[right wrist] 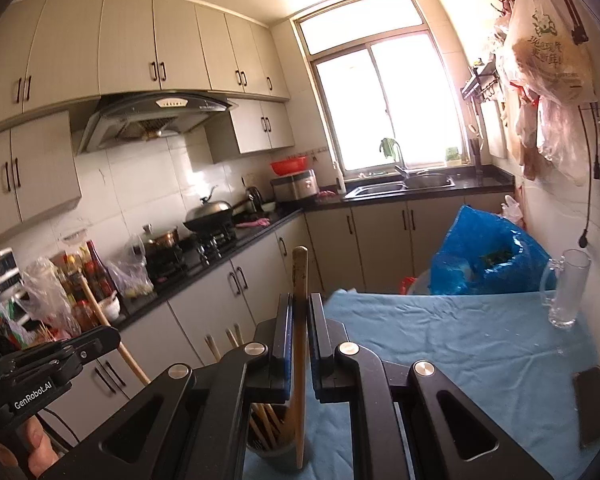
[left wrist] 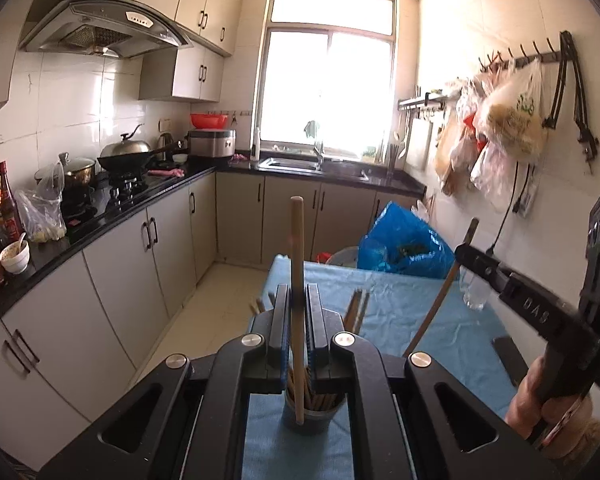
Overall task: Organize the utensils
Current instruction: 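Lower both chopsticks into the black holder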
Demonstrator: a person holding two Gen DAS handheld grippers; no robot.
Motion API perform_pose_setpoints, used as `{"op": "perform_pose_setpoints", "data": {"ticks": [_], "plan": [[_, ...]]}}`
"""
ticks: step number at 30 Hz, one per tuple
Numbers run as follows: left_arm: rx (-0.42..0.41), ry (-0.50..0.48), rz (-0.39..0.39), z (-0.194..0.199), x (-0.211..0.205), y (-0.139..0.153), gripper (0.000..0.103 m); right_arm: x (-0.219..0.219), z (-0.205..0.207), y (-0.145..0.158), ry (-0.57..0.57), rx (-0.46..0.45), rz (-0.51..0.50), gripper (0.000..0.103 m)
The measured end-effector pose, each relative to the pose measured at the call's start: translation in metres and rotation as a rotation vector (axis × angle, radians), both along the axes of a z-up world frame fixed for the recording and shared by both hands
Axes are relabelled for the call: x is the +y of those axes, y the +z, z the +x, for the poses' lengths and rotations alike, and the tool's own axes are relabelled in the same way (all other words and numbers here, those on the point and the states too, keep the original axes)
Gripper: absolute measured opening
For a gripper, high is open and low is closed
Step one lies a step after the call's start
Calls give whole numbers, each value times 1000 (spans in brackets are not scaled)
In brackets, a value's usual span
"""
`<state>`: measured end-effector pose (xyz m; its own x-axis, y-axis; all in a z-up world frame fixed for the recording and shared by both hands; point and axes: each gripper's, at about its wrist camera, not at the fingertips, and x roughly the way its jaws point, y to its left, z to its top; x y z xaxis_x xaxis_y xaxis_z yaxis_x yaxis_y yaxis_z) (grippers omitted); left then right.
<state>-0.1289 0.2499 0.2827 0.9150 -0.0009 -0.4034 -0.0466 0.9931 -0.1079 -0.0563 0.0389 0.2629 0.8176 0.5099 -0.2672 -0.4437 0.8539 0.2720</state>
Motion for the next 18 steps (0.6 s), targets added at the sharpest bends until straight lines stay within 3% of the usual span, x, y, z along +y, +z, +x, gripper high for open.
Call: {"op": "perform_pose_setpoints", "data": {"ticks": [5, 11, 18], "plan": [[-15, -2, -39, 24, 5, 0, 6, 18, 16, -3, 20, 13, 15, 8], [51, -34, -111, 58, 9, -26, 6, 31, 34, -21, 34, 45, 9, 8], [106, -33, -116, 82, 12, -55, 6, 41, 51, -43, 40, 101, -22, 8]]}}
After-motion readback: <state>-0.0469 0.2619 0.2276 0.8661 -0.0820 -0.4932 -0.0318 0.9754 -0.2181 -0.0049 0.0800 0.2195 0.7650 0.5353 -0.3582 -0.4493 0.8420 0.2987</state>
